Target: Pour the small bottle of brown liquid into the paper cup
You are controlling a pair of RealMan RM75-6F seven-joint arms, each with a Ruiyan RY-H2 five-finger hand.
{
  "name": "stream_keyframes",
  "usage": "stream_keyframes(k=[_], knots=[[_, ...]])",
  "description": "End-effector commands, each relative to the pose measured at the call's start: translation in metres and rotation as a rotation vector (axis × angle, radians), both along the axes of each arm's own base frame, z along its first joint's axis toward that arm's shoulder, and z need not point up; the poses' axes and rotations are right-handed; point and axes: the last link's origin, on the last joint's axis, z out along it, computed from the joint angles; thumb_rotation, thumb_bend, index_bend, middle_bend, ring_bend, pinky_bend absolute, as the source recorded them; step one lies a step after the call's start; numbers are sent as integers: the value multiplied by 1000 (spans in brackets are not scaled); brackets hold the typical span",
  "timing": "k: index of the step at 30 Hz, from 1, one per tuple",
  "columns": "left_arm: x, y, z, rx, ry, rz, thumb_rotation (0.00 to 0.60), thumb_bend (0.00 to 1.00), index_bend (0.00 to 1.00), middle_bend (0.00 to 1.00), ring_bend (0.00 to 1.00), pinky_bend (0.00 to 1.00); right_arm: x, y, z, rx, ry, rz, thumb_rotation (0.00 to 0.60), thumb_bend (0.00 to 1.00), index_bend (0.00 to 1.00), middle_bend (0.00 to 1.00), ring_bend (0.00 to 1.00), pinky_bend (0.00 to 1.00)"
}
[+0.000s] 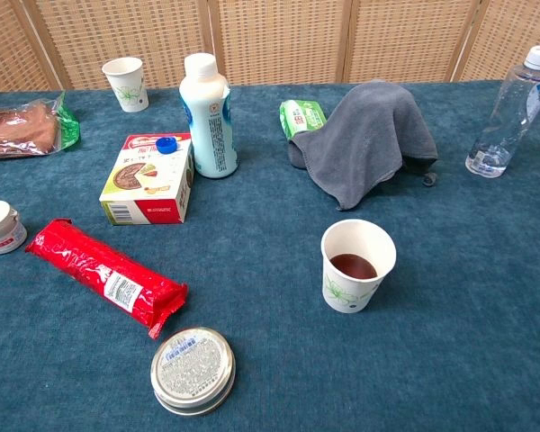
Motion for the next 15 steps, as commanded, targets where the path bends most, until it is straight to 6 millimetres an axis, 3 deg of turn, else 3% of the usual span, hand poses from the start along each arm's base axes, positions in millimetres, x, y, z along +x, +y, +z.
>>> stream_keyframes(k=[1,15], knots=[[0,0,0,0,1,0,600,195,0,0,0,0,1,-2,-4,-12,-24,-1,600,31,0,0,0,0],[0,0,0,-1,3,3,600,193,0,0,0,0,2,-4,-26,-29,-94,-7,600,62,0,0,0,0]])
